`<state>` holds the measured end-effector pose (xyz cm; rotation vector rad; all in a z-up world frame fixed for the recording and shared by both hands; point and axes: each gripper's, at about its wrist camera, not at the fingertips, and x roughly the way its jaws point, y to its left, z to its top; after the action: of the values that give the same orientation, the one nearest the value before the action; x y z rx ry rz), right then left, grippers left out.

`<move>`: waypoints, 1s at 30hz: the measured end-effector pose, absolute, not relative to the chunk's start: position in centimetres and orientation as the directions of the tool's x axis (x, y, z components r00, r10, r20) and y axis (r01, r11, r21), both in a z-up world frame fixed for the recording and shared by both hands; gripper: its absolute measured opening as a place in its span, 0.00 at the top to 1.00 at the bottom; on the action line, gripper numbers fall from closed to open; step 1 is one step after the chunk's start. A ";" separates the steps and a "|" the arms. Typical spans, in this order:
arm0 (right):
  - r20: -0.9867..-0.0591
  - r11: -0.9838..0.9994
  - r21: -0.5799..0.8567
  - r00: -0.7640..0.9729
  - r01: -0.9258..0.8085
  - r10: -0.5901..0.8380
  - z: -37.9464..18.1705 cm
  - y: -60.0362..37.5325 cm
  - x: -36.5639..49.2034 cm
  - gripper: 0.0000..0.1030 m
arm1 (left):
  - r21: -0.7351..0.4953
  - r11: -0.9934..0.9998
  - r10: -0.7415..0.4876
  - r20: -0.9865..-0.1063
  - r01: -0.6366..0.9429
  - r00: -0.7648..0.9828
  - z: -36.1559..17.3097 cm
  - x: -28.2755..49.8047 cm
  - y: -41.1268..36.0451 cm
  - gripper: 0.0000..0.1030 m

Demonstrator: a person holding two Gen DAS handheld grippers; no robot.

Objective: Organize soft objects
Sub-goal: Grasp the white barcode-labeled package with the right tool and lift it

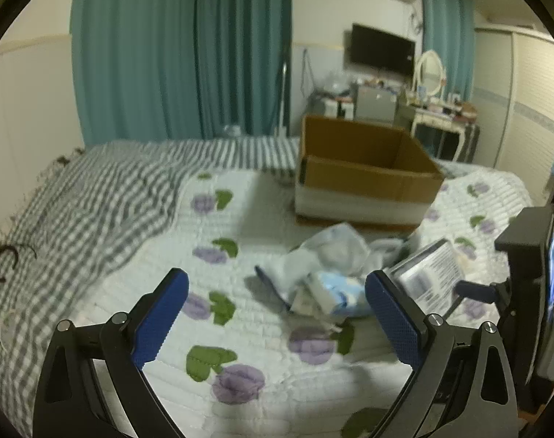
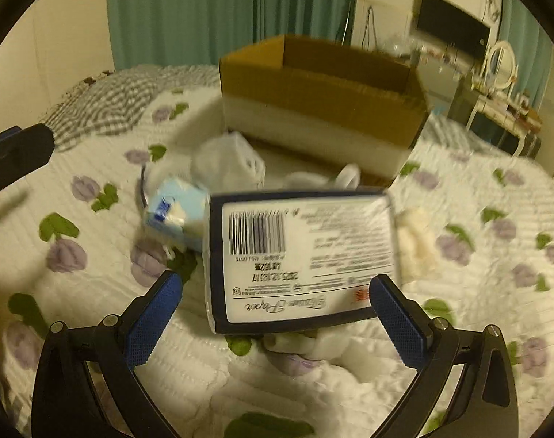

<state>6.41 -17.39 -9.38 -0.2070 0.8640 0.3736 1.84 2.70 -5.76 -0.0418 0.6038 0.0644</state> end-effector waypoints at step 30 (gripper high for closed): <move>-0.559 0.966 -0.092 0.815 -0.244 0.152 -0.3 -22.7 7.5 0.56 | -0.009 0.998 -0.055 -0.650 0.065 0.758 -5.9 8.0 -0.5 0.04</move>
<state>7.50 -22.66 -0.35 -0.1623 0.5808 0.2122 8.00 -0.47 -5.89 0.0143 0.7075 -0.0651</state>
